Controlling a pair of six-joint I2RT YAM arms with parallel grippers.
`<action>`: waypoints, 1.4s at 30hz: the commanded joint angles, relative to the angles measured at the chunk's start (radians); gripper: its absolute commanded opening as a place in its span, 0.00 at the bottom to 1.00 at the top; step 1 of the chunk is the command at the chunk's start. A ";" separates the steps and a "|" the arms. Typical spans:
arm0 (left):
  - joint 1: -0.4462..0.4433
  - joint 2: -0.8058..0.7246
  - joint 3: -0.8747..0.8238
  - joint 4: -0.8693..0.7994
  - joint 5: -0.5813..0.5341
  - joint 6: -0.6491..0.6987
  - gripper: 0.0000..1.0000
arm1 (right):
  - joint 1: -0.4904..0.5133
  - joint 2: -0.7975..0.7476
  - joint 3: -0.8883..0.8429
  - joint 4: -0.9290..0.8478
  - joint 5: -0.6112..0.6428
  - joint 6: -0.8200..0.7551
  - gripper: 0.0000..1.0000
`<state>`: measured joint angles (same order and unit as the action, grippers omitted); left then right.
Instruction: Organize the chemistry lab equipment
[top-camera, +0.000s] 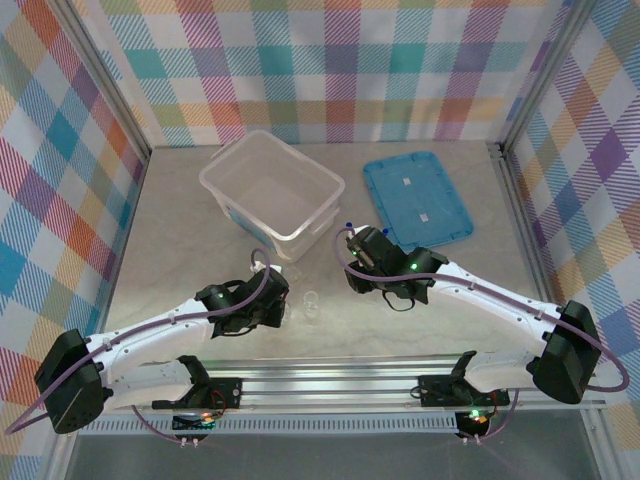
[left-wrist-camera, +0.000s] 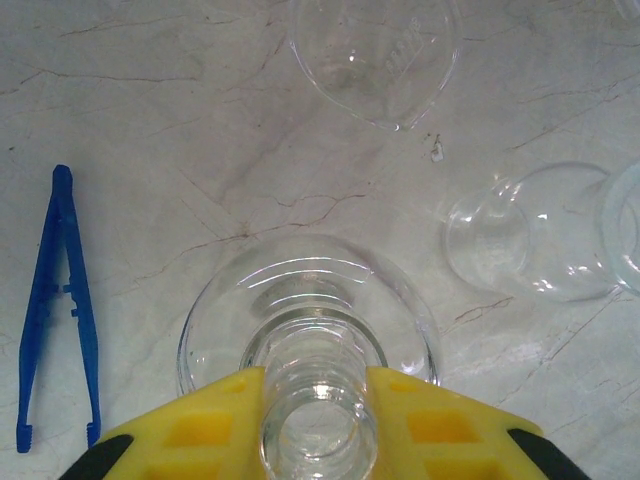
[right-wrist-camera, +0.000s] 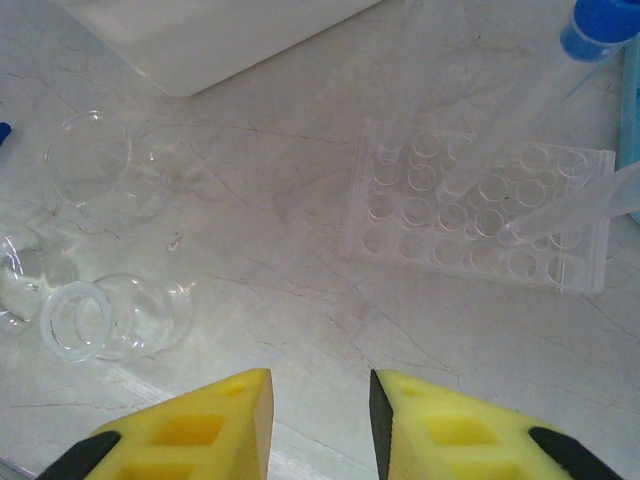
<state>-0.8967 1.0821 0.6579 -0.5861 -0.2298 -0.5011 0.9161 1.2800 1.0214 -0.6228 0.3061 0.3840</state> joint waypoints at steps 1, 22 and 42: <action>-0.012 -0.031 0.035 -0.050 -0.022 0.013 0.22 | 0.006 0.004 0.036 -0.005 0.016 -0.004 0.32; -0.011 -0.158 0.212 -0.298 -0.158 0.059 0.20 | 0.005 0.015 0.075 0.007 -0.016 -0.015 0.32; 0.116 0.150 0.839 -0.371 -0.146 0.269 0.19 | 0.006 0.055 0.117 0.122 -0.111 0.019 0.31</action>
<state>-0.8047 1.1938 1.4258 -0.9676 -0.3828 -0.2958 0.9161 1.3190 1.1038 -0.5507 0.2375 0.3820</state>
